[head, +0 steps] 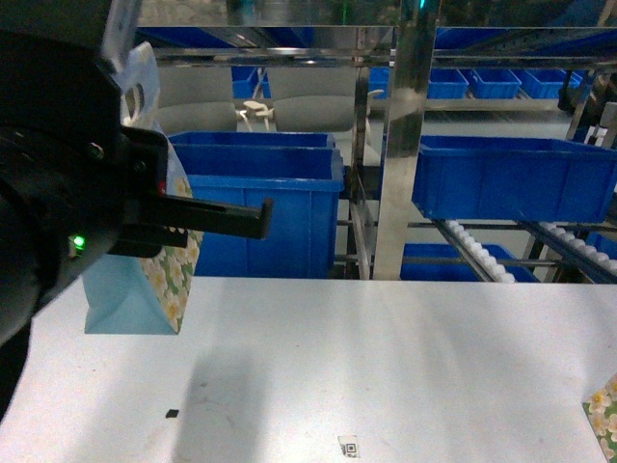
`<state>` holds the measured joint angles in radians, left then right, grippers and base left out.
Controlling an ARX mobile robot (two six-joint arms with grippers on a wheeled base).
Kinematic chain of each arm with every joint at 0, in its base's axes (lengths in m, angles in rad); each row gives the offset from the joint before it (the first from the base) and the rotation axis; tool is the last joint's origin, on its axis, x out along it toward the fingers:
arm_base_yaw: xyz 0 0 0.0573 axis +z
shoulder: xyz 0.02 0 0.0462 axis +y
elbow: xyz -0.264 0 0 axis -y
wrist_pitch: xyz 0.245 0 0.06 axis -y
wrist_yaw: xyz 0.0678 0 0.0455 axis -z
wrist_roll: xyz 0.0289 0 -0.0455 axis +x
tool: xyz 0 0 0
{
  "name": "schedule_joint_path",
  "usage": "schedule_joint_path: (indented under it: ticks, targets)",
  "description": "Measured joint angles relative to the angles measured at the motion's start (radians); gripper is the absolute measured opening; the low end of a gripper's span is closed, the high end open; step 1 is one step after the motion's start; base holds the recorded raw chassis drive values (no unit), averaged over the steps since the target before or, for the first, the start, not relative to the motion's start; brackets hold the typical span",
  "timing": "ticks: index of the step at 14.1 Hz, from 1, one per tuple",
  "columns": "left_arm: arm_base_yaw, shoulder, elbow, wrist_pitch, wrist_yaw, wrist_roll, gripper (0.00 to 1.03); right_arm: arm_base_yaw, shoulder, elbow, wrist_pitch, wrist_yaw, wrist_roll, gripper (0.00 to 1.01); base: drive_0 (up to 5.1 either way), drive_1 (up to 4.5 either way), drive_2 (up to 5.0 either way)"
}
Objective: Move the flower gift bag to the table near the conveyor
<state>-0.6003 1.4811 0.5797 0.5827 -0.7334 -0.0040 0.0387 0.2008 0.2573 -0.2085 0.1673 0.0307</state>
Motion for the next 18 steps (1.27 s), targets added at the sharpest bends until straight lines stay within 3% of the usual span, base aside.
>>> schedule_joint_path:
  ticks: [13, 18]
  targets:
    - [0.028, 0.362, 0.032, 0.039, 0.067, -0.128, 0.02, 0.0, 0.0, 0.0, 0.0, 0.0, 0.0, 0.98, 0.0, 0.0, 0.0]
    - [0.035, 0.424, 0.012, 0.031, 0.076, -0.229, 0.02, 0.0, 0.0, 0.0, 0.0, 0.0, 0.0, 0.98, 0.0, 0.0, 0.0]
